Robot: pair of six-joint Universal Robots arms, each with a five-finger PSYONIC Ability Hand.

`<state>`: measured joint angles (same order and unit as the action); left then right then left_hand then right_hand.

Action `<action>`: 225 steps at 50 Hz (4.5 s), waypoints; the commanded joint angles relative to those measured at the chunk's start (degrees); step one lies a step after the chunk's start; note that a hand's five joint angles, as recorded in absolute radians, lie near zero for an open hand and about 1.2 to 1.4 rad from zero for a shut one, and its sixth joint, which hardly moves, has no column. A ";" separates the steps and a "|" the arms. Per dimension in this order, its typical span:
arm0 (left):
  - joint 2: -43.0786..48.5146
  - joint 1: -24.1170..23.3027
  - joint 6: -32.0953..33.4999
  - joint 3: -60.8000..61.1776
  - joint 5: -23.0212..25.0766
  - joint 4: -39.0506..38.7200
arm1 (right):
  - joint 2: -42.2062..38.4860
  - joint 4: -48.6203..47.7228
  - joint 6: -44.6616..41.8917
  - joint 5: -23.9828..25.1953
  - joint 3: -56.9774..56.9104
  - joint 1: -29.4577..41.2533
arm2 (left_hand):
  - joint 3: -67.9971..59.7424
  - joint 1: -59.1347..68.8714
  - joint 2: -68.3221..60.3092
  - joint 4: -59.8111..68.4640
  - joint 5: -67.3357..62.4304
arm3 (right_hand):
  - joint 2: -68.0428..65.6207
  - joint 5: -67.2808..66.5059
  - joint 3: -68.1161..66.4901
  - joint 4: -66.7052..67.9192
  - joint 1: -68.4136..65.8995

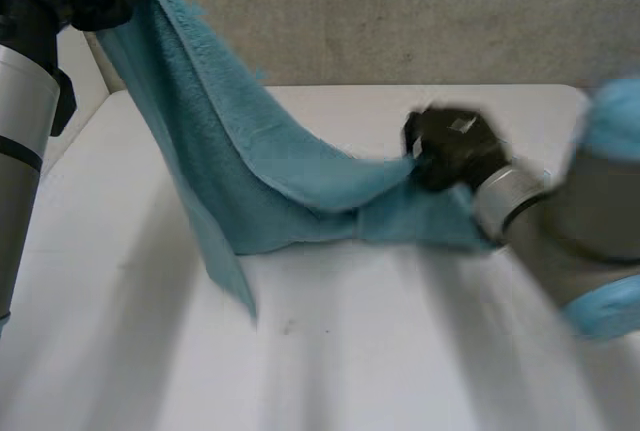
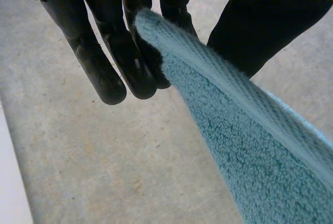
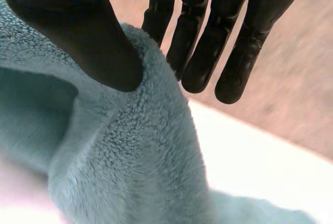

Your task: Fold the laundry

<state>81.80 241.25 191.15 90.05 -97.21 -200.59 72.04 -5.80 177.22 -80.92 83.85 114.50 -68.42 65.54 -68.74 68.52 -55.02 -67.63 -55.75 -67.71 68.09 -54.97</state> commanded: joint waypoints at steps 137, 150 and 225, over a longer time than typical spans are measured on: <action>33.96 10.11 5.82 -34.43 1.67 -21.86 | -8.52 -20.82 -18.58 -3.98 -37.49 -12.64 | -11.58 14.46 -11.26 11.48 -14.98 | -12.37 -14.25 -12.29 11.91 -25.03; 29.29 14.78 1.77 -8.22 2.37 -20.55 | -2.25 -19.07 -18.32 9.03 -5.54 -14.04 | -11.58 14.46 -11.26 11.48 -14.98 | -12.37 -14.25 -12.29 11.91 -25.03; 23.58 20.31 0.71 15.16 7.29 -18.70 | -2.77 -13.62 -5.39 10.96 26.01 -29.07 | -11.58 14.46 -11.26 11.48 -14.98 | 29.13 27.25 29.22 -29.60 16.48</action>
<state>105.38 261.66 191.87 105.02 -89.92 -219.29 70.34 -19.30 175.77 -69.96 110.33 85.27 -68.55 65.54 -68.82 68.70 -55.02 -30.18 -19.41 -30.39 30.34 -25.64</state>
